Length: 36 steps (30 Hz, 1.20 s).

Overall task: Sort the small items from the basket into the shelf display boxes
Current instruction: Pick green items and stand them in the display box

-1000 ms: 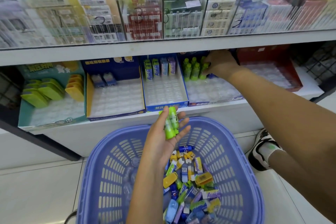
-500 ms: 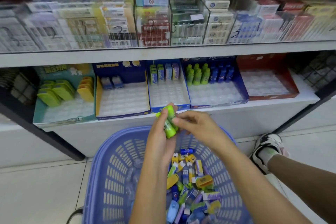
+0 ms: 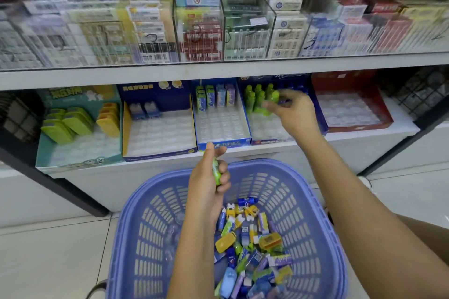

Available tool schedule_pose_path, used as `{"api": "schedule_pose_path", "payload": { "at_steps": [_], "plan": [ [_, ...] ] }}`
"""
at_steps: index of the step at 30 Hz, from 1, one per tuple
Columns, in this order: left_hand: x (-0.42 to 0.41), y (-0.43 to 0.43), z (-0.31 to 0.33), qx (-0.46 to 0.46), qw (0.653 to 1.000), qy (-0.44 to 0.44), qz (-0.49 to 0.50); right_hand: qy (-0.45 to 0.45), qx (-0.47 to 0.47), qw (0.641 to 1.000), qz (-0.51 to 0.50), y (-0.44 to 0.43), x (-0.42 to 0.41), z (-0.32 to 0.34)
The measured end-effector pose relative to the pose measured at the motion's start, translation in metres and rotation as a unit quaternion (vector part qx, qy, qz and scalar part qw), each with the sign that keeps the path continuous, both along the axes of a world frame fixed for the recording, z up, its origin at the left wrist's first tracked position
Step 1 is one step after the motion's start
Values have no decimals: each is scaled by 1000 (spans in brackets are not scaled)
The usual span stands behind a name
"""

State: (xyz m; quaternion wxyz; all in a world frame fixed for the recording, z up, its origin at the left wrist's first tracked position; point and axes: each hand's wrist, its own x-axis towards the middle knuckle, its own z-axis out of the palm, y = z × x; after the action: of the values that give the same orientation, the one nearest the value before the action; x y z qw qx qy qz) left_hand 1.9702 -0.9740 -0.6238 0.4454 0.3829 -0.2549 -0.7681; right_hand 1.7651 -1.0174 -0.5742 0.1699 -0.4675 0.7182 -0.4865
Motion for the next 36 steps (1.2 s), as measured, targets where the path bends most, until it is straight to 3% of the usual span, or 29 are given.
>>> {"api": "schedule_pose_path", "payload": {
  "at_steps": [8, 22, 28, 33, 36],
  "plan": [
    [-7, -1, 2, 34, 996, 83, -9, 72, 37, 997, -4, -48, -3, -32],
    [-5, -2, -5, 28, 996, 88, -16, 161, 74, 984, 6, -55, 3, -42],
    [-5, -3, -8, -18, 998, 50, -31, 111, 82, 990, -1, -53, 2, -45],
    [-10, 3, 0, -67, 997, -2, -29, 133, 145, 980, 21, -55, 0, -33],
    [-13, 8, 4, -105, 992, -72, 14, 95, 101, 990, 6, -33, 9, -27]
  ]
}}
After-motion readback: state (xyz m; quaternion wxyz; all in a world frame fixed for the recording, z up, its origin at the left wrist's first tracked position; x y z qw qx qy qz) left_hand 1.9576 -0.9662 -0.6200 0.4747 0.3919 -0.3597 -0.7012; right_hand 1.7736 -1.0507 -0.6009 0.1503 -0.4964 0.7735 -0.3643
